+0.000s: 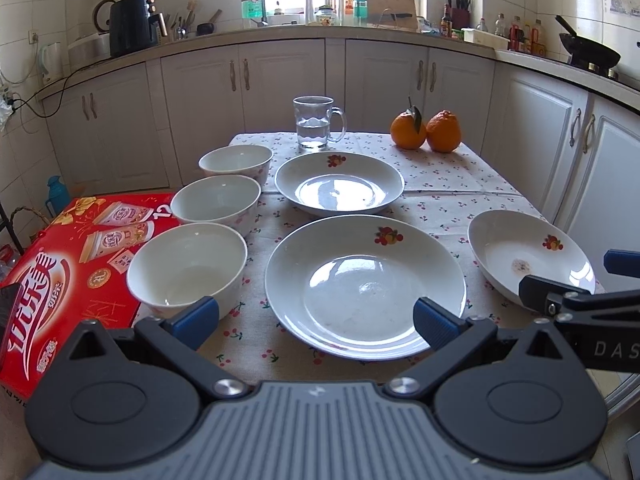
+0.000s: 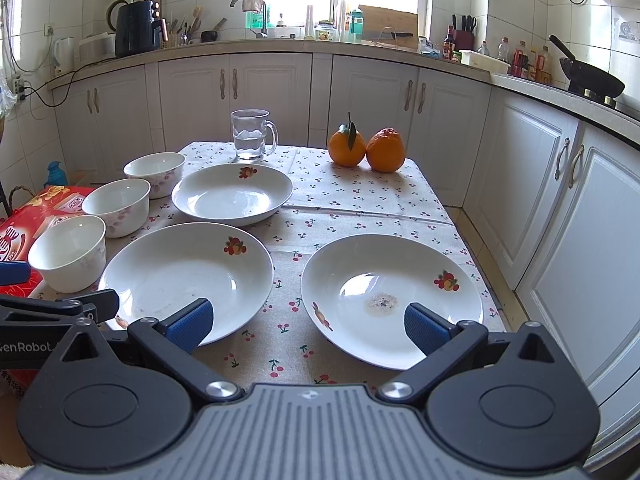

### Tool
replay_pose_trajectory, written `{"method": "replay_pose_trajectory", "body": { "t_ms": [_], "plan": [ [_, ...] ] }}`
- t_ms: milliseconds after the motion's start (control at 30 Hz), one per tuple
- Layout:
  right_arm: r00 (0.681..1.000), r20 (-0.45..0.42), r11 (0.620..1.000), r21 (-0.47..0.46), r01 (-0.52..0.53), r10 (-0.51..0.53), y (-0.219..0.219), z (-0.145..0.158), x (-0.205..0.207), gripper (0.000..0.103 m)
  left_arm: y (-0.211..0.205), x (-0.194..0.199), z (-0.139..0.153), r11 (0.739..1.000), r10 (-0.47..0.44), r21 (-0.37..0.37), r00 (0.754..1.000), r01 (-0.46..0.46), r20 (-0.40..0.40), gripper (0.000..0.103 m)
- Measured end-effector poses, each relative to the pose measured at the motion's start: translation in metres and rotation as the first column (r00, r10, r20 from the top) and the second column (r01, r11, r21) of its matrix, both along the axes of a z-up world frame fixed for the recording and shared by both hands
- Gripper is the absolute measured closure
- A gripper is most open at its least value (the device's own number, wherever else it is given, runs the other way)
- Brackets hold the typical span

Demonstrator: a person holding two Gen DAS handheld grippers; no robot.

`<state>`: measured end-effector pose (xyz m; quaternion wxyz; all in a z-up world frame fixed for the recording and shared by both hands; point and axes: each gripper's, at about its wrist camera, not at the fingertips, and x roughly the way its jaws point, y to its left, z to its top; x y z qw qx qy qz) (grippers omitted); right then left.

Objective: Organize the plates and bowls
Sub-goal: 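Move the left gripper to the fruit-decal white plate and grasp its rim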

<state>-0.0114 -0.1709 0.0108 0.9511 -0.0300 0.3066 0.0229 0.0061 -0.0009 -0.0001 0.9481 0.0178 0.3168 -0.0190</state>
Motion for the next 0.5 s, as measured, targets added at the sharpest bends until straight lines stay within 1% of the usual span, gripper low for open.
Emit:
{"method": "replay_pose_trajectory", "body": {
  "t_ms": [300, 400, 500],
  "plan": [
    [1.0, 0.024, 1.0, 0.001, -0.018, 0.018, -0.022, 0.002, 0.005, 0.0, -0.004, 0.012, 0.009, 0.999, -0.046, 0.002, 0.998, 0.046, 0.053, 0.001],
    [0.999, 0.036, 0.999, -0.005, -0.034, 0.035, -0.035, 0.003, 0.008, 0.0, -0.004, 0.02, 0.012, 0.997, -0.082, -0.005, 0.995, 0.083, 0.058, 0.001],
    [0.997, 0.039, 0.998, -0.013, -0.061, 0.061, -0.05, 0.0, 0.009, 0.0, -0.007, 0.028, 0.016, 0.992, -0.125, 0.003, 0.99, 0.125, 0.066, 0.001]
  ]
}}
